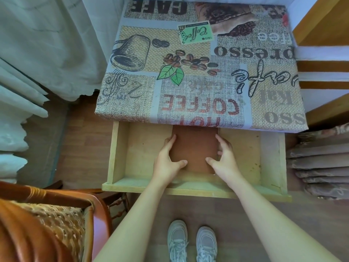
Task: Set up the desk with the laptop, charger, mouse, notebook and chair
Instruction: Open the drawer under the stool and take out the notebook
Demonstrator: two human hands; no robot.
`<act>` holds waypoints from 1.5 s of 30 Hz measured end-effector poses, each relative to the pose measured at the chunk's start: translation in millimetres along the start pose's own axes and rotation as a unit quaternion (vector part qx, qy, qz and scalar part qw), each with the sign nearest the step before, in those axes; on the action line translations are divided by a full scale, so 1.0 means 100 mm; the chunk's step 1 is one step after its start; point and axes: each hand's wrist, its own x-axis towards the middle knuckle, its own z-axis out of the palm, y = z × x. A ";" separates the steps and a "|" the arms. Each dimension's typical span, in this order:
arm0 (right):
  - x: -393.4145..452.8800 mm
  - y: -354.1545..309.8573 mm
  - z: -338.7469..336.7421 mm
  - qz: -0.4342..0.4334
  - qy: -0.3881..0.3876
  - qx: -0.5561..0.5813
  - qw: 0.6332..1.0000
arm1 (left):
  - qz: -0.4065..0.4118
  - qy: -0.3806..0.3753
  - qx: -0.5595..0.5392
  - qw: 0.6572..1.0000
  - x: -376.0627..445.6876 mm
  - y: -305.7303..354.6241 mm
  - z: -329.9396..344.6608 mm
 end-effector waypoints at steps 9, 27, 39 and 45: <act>-0.15 0.00 -0.14 -0.006 -0.026 0.029 0.999 | -0.005 -0.014 -0.095 0.995 -0.12 0.15 -0.02; -0.89 -0.06 -0.49 -0.124 -0.030 0.001 0.992 | 0.056 -0.022 0.026 0.998 -1.04 0.34 0.03; -1.33 -0.30 -0.86 -0.127 -0.029 0.015 0.991 | 0.075 -0.012 0.051 0.996 -1.52 0.84 0.01; -1.53 -0.32 -0.93 -0.125 -0.030 0.011 0.992 | 0.083 -0.006 0.055 0.995 -1.74 0.93 0.01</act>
